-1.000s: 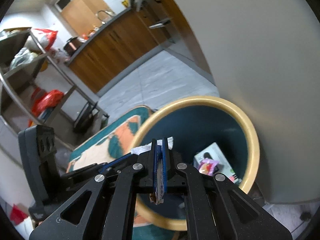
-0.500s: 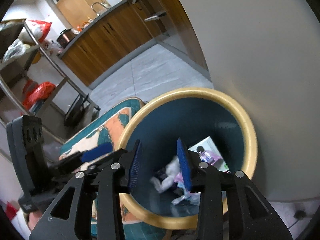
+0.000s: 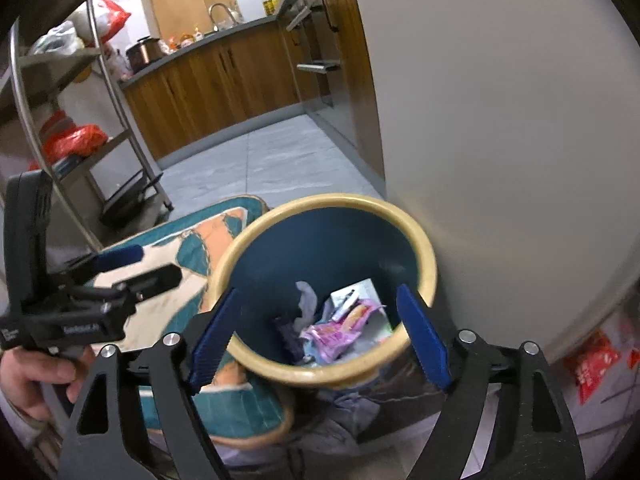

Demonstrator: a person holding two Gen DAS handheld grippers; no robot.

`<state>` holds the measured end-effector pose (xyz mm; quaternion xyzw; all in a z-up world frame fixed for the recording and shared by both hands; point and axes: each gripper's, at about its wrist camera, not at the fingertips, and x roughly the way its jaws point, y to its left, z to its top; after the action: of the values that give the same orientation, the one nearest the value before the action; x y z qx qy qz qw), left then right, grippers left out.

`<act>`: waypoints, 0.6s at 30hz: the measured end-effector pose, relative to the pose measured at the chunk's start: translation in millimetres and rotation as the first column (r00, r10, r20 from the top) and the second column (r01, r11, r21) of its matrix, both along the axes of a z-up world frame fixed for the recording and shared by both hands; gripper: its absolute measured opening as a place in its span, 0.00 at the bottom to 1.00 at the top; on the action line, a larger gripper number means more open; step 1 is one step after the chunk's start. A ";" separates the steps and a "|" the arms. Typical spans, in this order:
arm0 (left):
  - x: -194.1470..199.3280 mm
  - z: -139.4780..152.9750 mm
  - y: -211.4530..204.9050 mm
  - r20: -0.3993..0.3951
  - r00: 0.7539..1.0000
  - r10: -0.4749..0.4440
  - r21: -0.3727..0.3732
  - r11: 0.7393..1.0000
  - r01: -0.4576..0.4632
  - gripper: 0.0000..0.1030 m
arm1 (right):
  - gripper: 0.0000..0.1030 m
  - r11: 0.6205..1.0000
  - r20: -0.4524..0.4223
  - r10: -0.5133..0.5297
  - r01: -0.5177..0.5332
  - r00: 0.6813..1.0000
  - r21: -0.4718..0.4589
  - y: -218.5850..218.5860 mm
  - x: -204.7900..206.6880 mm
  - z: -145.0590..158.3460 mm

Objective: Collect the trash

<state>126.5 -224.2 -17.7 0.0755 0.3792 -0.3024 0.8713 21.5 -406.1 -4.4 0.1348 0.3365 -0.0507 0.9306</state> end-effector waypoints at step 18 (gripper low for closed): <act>-49.6 -1.5 19.3 0.042 0.991 0.126 -0.036 0.992 -0.124 0.94 | 0.90 0.998 0.067 -0.031 0.034 0.997 -0.047 -6.3 -28.2 1.3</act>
<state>76.9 -204.9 -19.2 0.0439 0.3587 -0.2517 0.8978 -6.7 -412.4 -3.1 0.1194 0.3017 -0.0694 0.9433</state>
